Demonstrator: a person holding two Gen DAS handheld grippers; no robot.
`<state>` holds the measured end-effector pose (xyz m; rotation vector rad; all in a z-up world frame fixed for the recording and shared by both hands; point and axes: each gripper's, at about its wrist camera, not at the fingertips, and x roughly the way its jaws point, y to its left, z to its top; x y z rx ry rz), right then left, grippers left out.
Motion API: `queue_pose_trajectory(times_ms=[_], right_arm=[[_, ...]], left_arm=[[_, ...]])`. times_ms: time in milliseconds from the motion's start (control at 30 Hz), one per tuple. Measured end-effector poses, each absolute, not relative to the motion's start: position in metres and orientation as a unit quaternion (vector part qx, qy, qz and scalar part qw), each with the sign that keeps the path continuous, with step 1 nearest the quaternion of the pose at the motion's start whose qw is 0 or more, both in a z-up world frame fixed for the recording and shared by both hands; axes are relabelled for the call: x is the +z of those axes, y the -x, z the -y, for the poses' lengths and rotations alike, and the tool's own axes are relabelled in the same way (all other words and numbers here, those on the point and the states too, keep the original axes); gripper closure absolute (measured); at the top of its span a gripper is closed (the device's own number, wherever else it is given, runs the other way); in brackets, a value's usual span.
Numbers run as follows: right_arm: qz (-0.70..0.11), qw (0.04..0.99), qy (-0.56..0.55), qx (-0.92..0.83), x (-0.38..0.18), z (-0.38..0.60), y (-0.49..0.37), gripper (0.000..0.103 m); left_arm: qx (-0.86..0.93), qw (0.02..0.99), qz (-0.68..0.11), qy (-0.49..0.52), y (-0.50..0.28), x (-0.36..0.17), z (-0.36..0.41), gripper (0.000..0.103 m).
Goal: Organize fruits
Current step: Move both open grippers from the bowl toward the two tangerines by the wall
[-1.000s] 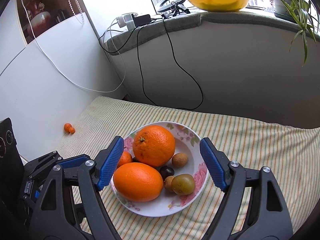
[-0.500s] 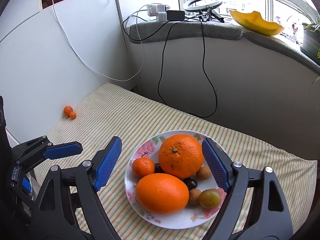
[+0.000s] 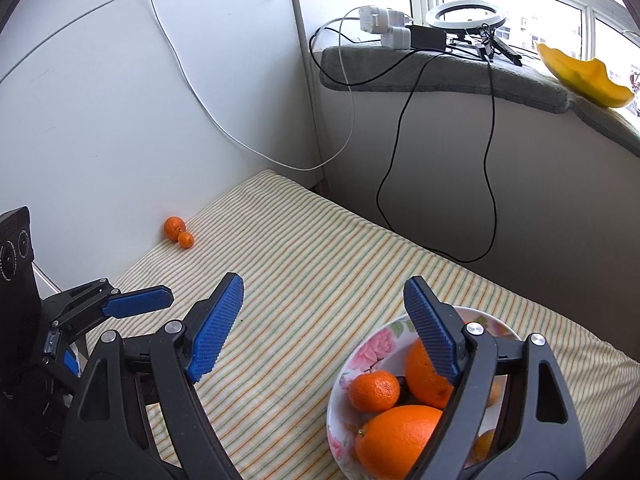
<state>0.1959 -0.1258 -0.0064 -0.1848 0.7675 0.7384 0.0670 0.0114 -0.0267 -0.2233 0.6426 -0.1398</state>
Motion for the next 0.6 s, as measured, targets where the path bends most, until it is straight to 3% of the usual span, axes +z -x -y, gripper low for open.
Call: queue_pose_trajectory(times_ms=[400, 600], right_arm=[[-0.373, 0.821, 0.105, 0.42, -0.014, 0.05, -0.201, 0.021], [-0.393, 0.79, 0.117, 0.456, -0.024, 0.008, -0.207, 0.029]], left_arm=[[0.022, 0.939, -0.308, 0.152, -0.049, -0.04, -0.089, 0.033], [0.066, 0.933, -0.31, 0.172, -0.042, -0.049, -0.121, 0.044]])
